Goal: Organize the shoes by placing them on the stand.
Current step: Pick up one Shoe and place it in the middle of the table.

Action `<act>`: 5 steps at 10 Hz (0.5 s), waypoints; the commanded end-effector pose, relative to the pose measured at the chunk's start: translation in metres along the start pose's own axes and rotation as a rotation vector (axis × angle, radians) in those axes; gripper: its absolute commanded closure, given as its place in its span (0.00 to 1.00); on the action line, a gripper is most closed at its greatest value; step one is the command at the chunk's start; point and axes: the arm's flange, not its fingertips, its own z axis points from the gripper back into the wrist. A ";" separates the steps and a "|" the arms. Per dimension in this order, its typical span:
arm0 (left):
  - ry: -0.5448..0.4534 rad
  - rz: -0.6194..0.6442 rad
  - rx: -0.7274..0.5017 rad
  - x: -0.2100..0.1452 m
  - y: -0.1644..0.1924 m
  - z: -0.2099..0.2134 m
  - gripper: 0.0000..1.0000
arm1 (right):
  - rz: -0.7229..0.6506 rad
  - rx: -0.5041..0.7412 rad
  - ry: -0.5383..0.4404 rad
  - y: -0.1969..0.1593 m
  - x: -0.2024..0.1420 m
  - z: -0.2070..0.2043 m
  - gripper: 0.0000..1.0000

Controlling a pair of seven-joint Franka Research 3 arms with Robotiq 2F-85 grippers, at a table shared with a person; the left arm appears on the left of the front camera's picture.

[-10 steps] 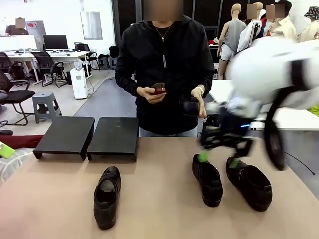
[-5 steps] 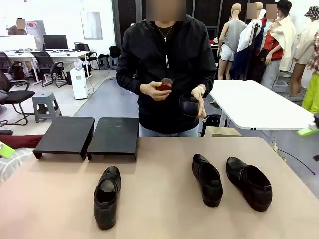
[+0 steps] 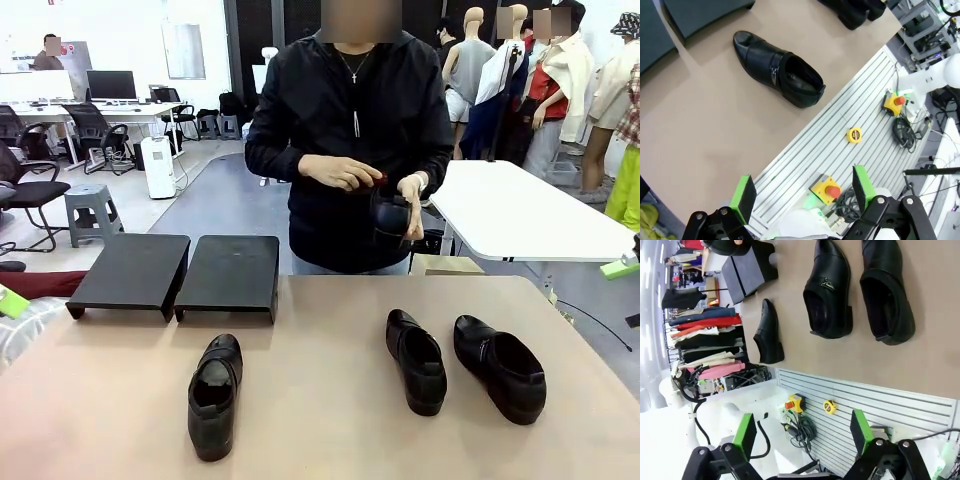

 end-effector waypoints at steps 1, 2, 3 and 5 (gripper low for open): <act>-0.012 -0.016 -0.023 0.000 0.000 0.000 0.00 | -0.025 -0.007 0.010 0.003 0.001 0.006 0.00; -0.012 -0.016 -0.023 0.000 0.000 0.000 0.00 | -0.025 -0.007 0.010 0.003 0.001 0.006 0.00; -0.012 -0.016 -0.023 0.000 0.000 0.000 0.00 | -0.025 -0.007 0.010 0.003 0.001 0.006 0.00; -0.012 -0.016 -0.023 0.000 0.000 0.000 0.00 | -0.025 -0.007 0.010 0.003 0.001 0.006 0.00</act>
